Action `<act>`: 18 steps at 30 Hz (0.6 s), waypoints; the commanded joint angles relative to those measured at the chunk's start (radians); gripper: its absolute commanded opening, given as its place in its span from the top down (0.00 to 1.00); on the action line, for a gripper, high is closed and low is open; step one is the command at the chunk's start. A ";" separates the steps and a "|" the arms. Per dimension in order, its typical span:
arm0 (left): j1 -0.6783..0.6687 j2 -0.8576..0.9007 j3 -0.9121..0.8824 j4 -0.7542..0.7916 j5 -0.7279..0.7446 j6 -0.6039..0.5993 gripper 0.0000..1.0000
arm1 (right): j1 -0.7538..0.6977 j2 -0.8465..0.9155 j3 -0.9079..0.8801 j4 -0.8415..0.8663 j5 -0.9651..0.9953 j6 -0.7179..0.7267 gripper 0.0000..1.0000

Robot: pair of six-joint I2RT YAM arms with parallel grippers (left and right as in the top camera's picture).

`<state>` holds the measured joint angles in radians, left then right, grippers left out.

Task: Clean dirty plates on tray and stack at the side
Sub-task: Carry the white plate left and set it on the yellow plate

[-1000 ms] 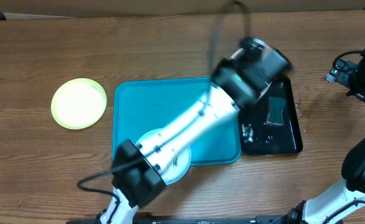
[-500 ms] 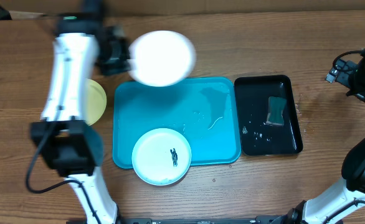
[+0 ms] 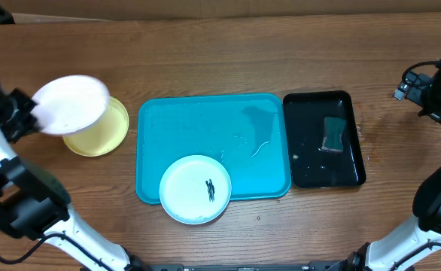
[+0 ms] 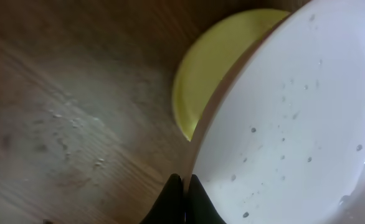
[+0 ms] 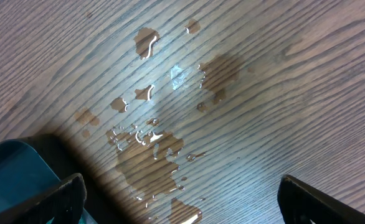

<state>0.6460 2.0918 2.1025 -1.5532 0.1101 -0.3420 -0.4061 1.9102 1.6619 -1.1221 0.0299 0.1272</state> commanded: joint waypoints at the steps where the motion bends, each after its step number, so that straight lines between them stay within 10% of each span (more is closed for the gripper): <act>1: 0.017 0.001 -0.009 -0.005 -0.042 -0.018 0.96 | -0.002 -0.016 0.006 0.003 -0.001 0.003 0.00; 18: -0.032 0.001 -0.248 0.189 -0.069 -0.031 0.96 | -0.002 -0.016 0.006 0.003 -0.001 0.003 0.00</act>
<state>0.6147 2.0926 1.8690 -1.3823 0.0479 -0.3649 -0.4057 1.9102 1.6619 -1.1221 0.0296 0.1272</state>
